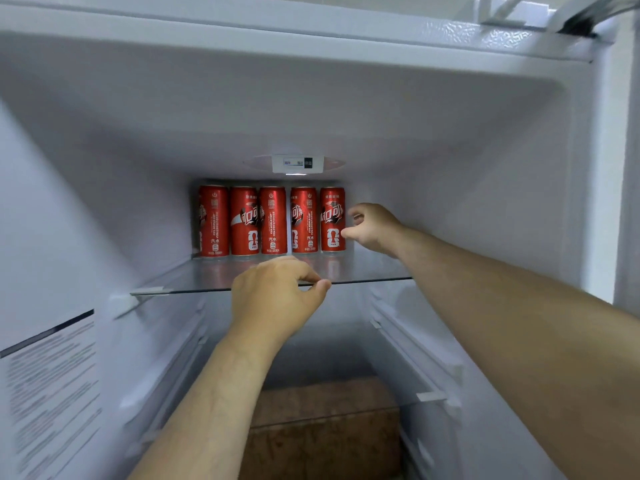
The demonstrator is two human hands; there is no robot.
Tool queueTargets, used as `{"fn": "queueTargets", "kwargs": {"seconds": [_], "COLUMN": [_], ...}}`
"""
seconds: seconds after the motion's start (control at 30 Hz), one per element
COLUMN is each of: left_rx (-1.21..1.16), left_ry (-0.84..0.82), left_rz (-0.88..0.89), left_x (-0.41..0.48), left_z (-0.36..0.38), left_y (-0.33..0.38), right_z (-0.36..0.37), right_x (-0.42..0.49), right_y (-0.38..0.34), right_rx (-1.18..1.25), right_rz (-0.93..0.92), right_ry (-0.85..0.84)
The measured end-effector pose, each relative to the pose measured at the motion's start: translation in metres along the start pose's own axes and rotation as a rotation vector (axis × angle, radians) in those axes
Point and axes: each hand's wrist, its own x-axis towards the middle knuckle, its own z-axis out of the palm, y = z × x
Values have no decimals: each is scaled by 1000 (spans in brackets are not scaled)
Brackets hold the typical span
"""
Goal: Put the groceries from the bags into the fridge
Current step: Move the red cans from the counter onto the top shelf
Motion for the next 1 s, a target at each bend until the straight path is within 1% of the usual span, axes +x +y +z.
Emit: {"fn": "queueTargets", "kwargs": {"seconds": [0.1,0.17,0.23,0.33,0.4,0.5,0.63,0.73,0.8,0.9,1.0], "left_rx": [-8,-3,-1,-14,-13,5,9,0,29,32,-220], "left_ry": [20,49,68,98,100,76,73,68,15,-147,-287], "left_rz": [19,28,32,29,25,32,43,65,35,-44,-216], "left_x": [-3,0,3,1,-2,-2,-5,-11,-22,-44,-76], "left_z": [2,3,4,7,7,5,7,13,12,5,-15], "left_y": [-3,-7,-9,-9,-9,-5,-1,-3,1,13,41], "right_z": [-6,-12,-17,-20,-20,-19,-19,-11,-11,-20,-36], "right_x": [-13,-24,-36,-51,-61,-83,-130,-174,-207,-248,-289], "right_y": [-13,-25,-35,-46,-53,-61,-64,-61,-60,-55,-43], "right_rx": [-7,0,56,212,266,299,321,358,350,260,215], "right_rz": [-57,-100,-120,-78,-51,-40,-14,53,68,52,54], "right_ry": [-25,-6,22,77,113,163,298,303,243,196,141]}}
